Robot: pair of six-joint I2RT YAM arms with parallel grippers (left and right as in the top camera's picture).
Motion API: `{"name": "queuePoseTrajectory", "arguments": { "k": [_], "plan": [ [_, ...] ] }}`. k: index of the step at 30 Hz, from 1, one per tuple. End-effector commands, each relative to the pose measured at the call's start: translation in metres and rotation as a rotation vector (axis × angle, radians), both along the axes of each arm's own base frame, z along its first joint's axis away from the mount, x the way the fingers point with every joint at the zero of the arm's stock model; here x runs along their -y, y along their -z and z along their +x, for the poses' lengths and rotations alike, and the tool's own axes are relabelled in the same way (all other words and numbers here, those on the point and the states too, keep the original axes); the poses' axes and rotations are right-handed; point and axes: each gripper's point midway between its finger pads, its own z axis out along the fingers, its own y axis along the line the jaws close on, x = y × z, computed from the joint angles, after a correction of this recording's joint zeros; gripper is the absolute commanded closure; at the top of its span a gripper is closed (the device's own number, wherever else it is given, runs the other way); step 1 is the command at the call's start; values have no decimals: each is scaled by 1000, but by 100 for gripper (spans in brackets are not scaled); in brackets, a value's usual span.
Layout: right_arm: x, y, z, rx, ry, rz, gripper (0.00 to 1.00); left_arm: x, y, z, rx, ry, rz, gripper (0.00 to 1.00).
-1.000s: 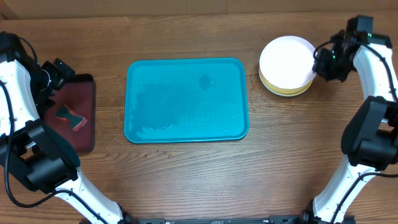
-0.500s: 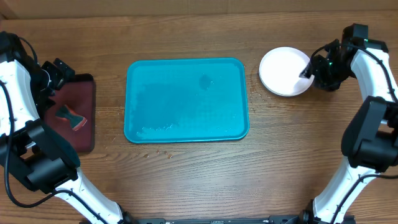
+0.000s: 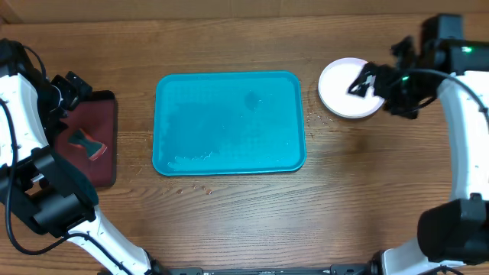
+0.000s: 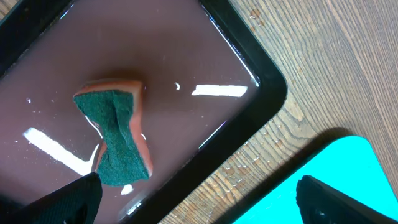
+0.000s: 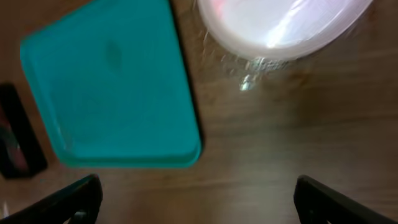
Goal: Clean dirty plates on tray and stack at the side
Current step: 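Open the right gripper and withdraw it from the plate stack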
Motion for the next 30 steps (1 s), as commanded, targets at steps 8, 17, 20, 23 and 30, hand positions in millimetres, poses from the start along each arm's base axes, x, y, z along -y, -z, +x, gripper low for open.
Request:
{"name": "queuePoseTrajectory", "arguments": {
  "k": [8,17,20,23,30],
  "plan": [
    [-55,-4,-38,-95,-166,6,0,1,-6,0,18,18,2,0],
    [-55,-4,-39,-96,-165,3,0,1,-6,-1,18,17,2,0],
    [-52,-3,-38,-97,-163,-13,0,1,-6,-1,18,17,2,0],
    [-49,-2,-38,-97,-160,-34,0,1,-6,-1,18,17,2,0],
    [-48,0,-32,-76,-158,-46,0,1,-6,-1,18,17,2,0]
  ]
}}
